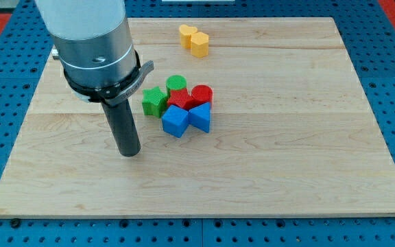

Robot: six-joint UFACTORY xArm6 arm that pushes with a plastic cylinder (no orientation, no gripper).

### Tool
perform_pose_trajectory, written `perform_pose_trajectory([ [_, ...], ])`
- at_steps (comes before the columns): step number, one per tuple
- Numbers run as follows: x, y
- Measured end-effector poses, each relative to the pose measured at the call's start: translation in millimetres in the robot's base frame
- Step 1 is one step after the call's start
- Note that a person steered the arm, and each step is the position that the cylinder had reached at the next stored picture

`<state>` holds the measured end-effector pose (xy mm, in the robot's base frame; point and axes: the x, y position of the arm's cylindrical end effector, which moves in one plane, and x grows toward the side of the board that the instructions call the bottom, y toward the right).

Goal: Push the blue cube along with the blue triangle to the bottom of the red circle

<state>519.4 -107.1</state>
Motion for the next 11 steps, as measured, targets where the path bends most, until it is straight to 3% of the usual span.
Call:
perform_pose_trajectory([
  [6, -3, 35],
  [8, -38, 36],
  [10, -69, 84],
  [11, -67, 54],
])
